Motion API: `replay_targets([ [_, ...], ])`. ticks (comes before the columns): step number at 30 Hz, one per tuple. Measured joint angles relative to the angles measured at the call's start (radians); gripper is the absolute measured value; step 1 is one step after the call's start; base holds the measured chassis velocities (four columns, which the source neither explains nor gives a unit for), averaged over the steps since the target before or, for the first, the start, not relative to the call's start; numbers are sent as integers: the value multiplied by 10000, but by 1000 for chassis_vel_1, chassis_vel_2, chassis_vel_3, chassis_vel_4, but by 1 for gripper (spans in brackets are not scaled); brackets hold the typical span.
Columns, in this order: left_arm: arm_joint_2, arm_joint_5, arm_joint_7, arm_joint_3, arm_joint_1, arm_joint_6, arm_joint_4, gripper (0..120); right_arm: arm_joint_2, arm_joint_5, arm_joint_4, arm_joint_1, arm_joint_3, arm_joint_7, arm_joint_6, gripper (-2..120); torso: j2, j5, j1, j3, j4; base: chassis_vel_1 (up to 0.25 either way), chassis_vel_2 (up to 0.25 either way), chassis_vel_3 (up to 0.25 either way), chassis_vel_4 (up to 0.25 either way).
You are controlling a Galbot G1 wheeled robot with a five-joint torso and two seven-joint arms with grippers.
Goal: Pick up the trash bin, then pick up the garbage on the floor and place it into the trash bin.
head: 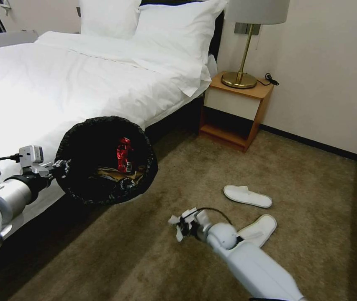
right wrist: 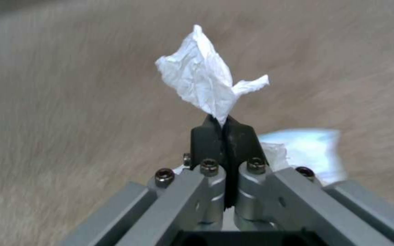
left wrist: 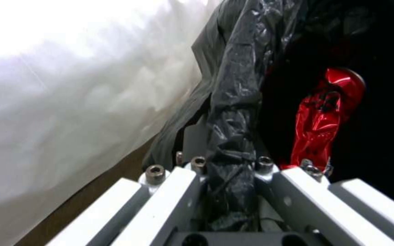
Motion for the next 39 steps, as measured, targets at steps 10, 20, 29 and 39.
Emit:
replay_targets([
  [10, 115, -45, -8, 149, 47, 0, -105, 2, -1440, 1454, 3230, -306, 2199, 378, -702, 0, 0, 0, 0, 0, -4, 0, 0, 0, 0],
  [20, 183, -69, -6, 434, 100, 0, -115, 2, -1872, 4607, 5407, 819, 3663, 1058, -903, 0, 0, 1, 0, 0, -2, 0, 0, 0, 0],
  [29, 397, 32, -32, 974, 33, 0, -147, 2, -1897, 6324, 6622, 2178, 3144, 1377, -939, 0, 0, -2, 0, 0, -1, 0, 0, 0, 0],
  [39, 387, 320, -81, 1708, -219, 0, -233, 2, -1906, 6724, 6978, 3053, 1176, 1365, -1026, 0, -1, -2, 0, 0, -1, 0, 0, 0, 0],
])
